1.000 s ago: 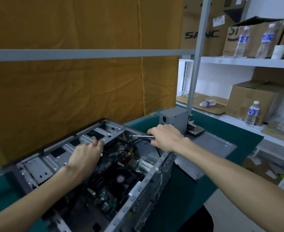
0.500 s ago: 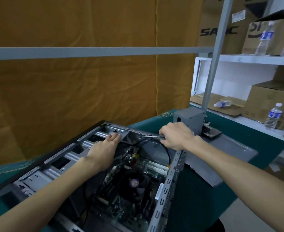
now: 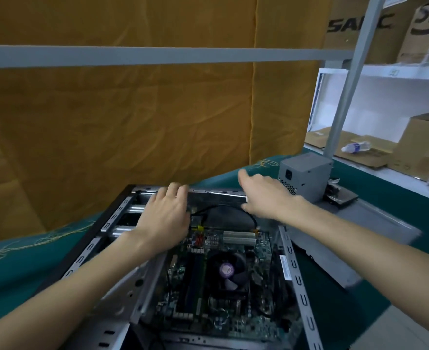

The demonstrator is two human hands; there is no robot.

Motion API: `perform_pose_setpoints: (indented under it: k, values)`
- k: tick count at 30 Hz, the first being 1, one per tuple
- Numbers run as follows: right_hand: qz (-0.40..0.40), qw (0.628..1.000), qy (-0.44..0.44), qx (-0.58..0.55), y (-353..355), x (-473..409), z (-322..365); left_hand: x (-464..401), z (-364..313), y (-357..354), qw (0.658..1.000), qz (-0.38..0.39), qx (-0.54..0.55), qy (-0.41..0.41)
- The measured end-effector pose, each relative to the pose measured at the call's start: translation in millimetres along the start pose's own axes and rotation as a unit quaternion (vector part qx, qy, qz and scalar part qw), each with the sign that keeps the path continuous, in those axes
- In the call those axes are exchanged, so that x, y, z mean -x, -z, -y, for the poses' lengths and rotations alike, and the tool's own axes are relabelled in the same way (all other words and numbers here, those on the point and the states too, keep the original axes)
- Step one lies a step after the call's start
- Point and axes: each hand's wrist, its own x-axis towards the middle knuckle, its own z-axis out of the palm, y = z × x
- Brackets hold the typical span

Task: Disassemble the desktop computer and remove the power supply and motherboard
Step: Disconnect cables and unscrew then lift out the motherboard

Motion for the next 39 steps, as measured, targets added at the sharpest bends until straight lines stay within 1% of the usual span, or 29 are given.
perform_pose_setpoints:
  k: [1, 2, 4, 5, 7, 9, 11, 13, 14, 15, 17, 18, 19, 21, 24, 25, 26, 28, 30, 31, 33, 35, 37, 39]
  values:
    - [0.047, 0.997, -0.015, -0.056, 5, 2, 1, -7, 2, 0, 0.999, -0.017, 0.015, -0.035]
    - [0.100, 0.989, -0.024, -0.110, 11, 3, 1, -13, 2, -1, 0.997, -0.016, 0.031, -0.072]
    - [0.190, 0.957, -0.018, -0.219, 24, 4, 1, -23, -2, 0, 0.991, 0.004, 0.046, -0.127]
    - [0.211, 0.942, -0.003, -0.260, 29, 5, 1, -27, -5, 1, 0.989, 0.004, 0.041, -0.142]
    - [0.206, 0.924, 0.027, -0.322, 37, 4, 0, -32, -9, 1, 0.987, -0.037, 0.039, -0.149]
    - [0.187, 0.899, 0.047, -0.394, 42, 3, -6, -36, -11, 6, 0.981, -0.112, 0.074, -0.144]
    - [0.216, 0.863, 0.059, -0.453, 45, 1, -16, -39, -8, 11, 0.972, -0.162, 0.091, -0.142]
    - [0.276, 0.841, 0.058, -0.461, 48, -4, -26, -40, -2, 13, 0.971, -0.176, 0.070, -0.147]
    - [0.296, 0.841, 0.058, -0.450, 49, -7, -30, -40, 0, 13, 0.972, -0.174, 0.063, -0.144]
    - [0.298, 0.846, 0.059, -0.438, 49, -10, -34, -38, 2, 12, 0.975, -0.165, 0.058, -0.135]
    - [0.257, 0.855, 0.062, -0.446, 50, -15, -39, -34, 3, 9, 0.984, -0.131, 0.043, -0.116]
    - [0.227, 0.851, 0.063, -0.470, 51, -18, -42, -33, 2, 7, 0.988, -0.108, 0.041, -0.107]
    - [0.197, 0.840, 0.061, -0.503, 51, -20, -45, -32, 0, 6, 0.991, -0.083, 0.050, -0.094]
    - [0.133, 0.810, 0.048, -0.569, 53, -21, -47, -32, -5, 5, 0.991, -0.039, 0.106, -0.069]
    - [0.018, 0.779, 0.042, -0.626, 54, -22, -40, -36, -14, 6, 0.977, 0.002, 0.208, -0.043]
    - [-0.017, 0.777, 0.041, -0.628, 54, -22, -35, -37, -17, 6, 0.974, 0.011, 0.223, -0.039]
    - [-0.049, 0.784, 0.045, -0.618, 55, -22, -30, -38, -20, 6, 0.973, 0.018, 0.227, -0.038]
    - [-0.107, 0.821, 0.063, -0.557, 51, -23, -21, -41, -24, 3, 0.974, 0.030, 0.221, -0.042]
    - [-0.153, 0.860, 0.073, -0.482, 42, -21, -17, -41, -24, -1, 0.976, 0.028, 0.209, -0.055]
    - [-0.169, 0.868, 0.073, -0.461, 36, -20, -16, -41, -22, -3, 0.978, 0.020, 0.197, -0.064]
    - [-0.194, 0.866, 0.061, -0.456, 23, -16, -17, -41, -15, -9, 0.985, -0.009, 0.151, -0.085]
    - [-0.200, 0.852, 0.029, -0.483, 11, -13, -22, -41, -7, -16, 0.991, -0.033, 0.106, -0.072]
    - [-0.182, 0.845, 0.004, -0.503, 2, -11, -25, -40, -3, -19, 0.991, -0.061, 0.097, -0.062]
    - [-0.162, 0.857, 0.011, -0.489, -4, -10, -19, -40, -5, -19, 0.985, -0.097, 0.105, -0.098]
